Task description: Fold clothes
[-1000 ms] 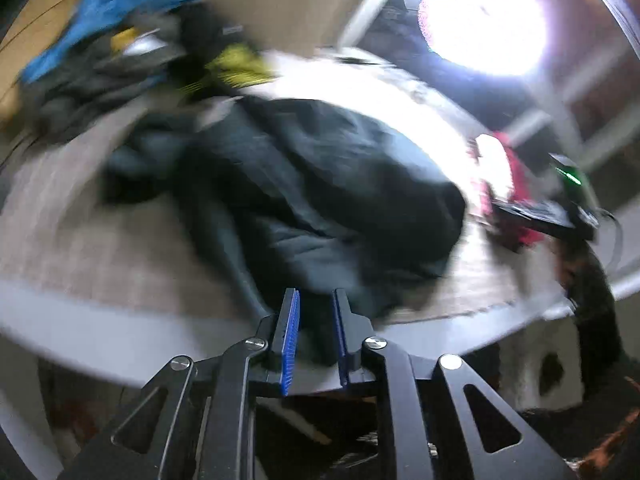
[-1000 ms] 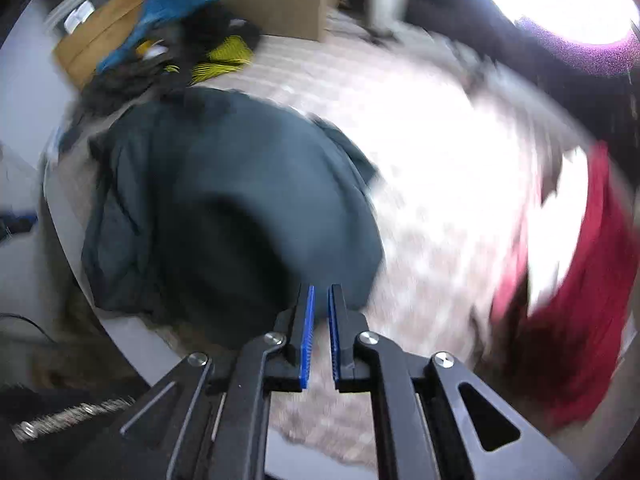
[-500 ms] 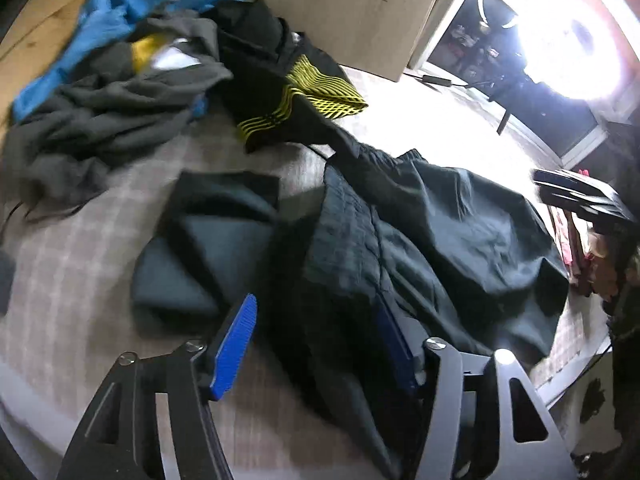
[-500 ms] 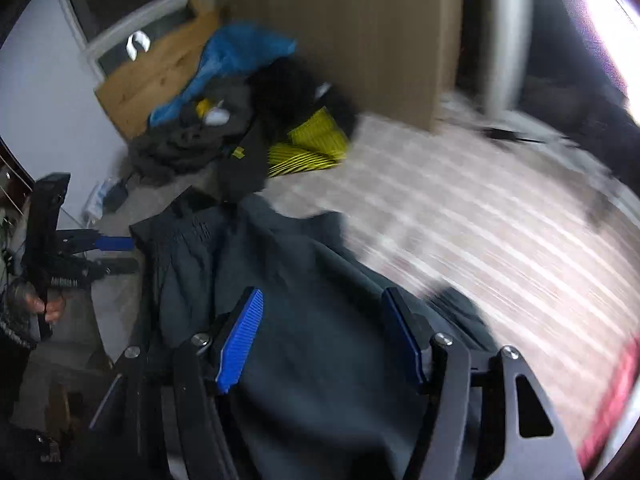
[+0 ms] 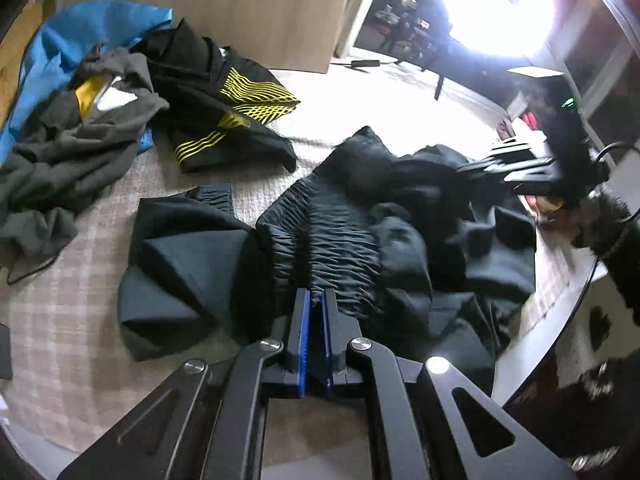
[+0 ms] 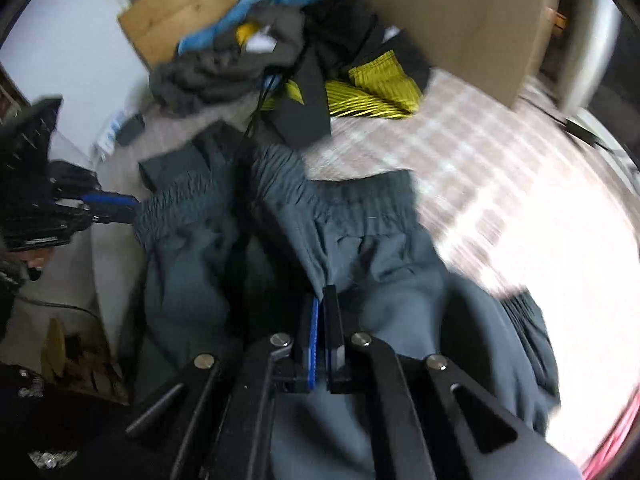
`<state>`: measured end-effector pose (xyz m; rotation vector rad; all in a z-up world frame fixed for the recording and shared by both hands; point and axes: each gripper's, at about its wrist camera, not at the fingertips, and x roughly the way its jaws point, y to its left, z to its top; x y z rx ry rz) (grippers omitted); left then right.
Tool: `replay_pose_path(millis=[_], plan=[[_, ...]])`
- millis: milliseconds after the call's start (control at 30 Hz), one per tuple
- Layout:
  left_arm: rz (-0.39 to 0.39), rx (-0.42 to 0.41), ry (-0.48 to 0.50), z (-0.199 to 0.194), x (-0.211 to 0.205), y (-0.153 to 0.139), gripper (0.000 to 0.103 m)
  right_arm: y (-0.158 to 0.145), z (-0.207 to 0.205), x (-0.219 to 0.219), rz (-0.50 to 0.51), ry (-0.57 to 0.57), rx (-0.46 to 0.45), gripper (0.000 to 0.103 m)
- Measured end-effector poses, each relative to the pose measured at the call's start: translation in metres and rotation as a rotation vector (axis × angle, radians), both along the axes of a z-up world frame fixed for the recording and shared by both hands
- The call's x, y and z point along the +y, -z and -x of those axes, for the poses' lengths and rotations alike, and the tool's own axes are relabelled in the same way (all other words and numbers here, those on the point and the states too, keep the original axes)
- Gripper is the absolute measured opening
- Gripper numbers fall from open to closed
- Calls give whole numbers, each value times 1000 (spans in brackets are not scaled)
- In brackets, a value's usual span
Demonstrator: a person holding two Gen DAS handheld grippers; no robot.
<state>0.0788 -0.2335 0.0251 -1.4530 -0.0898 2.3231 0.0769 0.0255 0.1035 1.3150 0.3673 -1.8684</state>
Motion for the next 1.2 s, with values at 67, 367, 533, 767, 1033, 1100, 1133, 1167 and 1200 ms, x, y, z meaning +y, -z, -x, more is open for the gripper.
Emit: replay_pose_path(millis=[67, 367, 533, 767, 1033, 1100, 1133, 1167, 1200], plan=[[-28, -9, 3, -5, -1, -1, 5, -7, -10, 22, 2, 35, -11, 1], [-15, -65, -65, 2, -11, 18, 24, -9, 3, 54, -79, 109, -50, 22], [-7, -64, -81, 12, -17, 22, 25, -20, 40, 19, -11, 118, -2, 43], [5, -48, -107, 6, -34, 15, 25, 38, 71, -51, -177, 91, -12, 43], [-38, -38, -135, 11, -53, 20, 25, 70, 33, -69, -300, -7, 43, 49], [-33, -36, -126, 15, -50, 20, 25, 67, 25, -67, -295, -39, 80, 30], [-32, -34, -118, 17, -48, 20, 25, 63, 24, -63, -289, -41, 80, 10], [-32, -31, -105, 19, -46, 18, 25, 56, 25, -57, -279, -26, 73, 10], [-30, -26, -93, 21, -43, 16, 25, 48, 27, -49, -265, -5, 74, 9]])
